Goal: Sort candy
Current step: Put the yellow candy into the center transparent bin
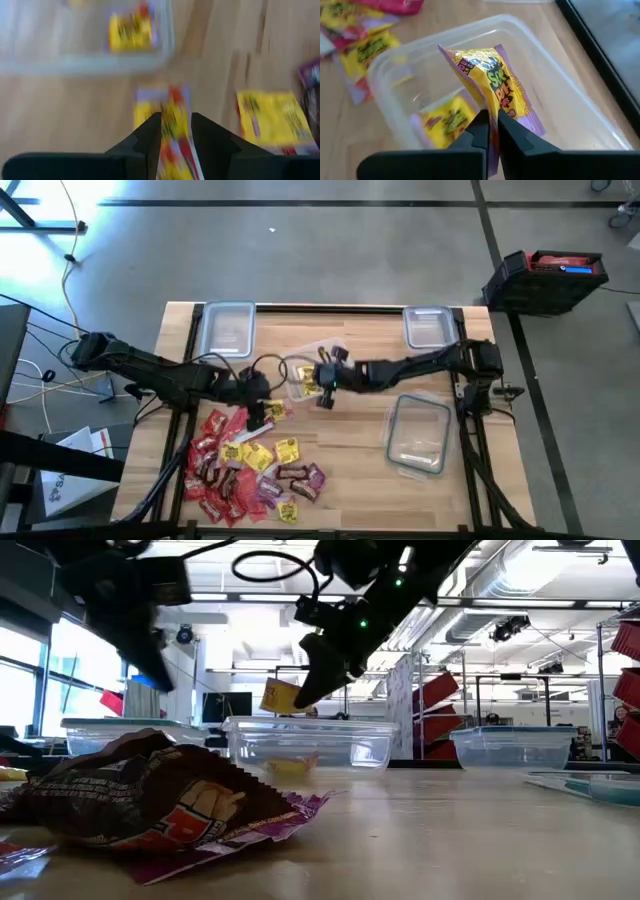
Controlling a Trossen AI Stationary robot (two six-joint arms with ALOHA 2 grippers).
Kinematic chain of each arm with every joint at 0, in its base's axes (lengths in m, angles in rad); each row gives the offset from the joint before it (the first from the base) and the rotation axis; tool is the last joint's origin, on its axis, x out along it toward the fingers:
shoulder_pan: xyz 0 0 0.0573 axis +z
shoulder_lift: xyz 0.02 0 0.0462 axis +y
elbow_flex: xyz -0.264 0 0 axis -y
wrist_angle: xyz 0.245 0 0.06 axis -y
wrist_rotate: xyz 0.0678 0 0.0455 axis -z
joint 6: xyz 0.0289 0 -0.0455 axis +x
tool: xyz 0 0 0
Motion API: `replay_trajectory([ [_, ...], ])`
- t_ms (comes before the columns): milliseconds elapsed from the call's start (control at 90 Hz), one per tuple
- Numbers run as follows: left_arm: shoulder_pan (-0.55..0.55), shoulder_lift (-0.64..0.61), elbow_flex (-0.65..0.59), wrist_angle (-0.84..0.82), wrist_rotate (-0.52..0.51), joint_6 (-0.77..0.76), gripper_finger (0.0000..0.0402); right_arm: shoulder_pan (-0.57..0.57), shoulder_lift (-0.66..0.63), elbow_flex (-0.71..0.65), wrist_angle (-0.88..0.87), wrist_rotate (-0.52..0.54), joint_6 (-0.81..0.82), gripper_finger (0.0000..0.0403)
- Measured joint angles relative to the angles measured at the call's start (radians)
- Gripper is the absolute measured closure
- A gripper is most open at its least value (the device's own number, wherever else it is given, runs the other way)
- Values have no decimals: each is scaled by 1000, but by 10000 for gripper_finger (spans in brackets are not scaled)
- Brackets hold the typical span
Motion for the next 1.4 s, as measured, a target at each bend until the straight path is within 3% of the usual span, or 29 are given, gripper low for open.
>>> replay_trajectory([
  [156,-90,61,0,2,-139,-76,300,-45,34,-1,-19,-98,27,396],
  [311,-82,138,0,22,-219,-143,275,-67,54,34,-19,-208,71,360],
  [556,14,286,-1,133,-201,-41,264,-84,54,165,-273,-232,43,291],
  [744,91,381,-1,270,-193,78,264,-138,54,178,-378,-220,-140,280],
  [1100,164,540,-1,547,-206,231,264,-177,155,169,-389,-350,-294,280],
  [1400,183,532,-1,571,-154,264,264,-124,168,169,-246,-401,-294,280],
])
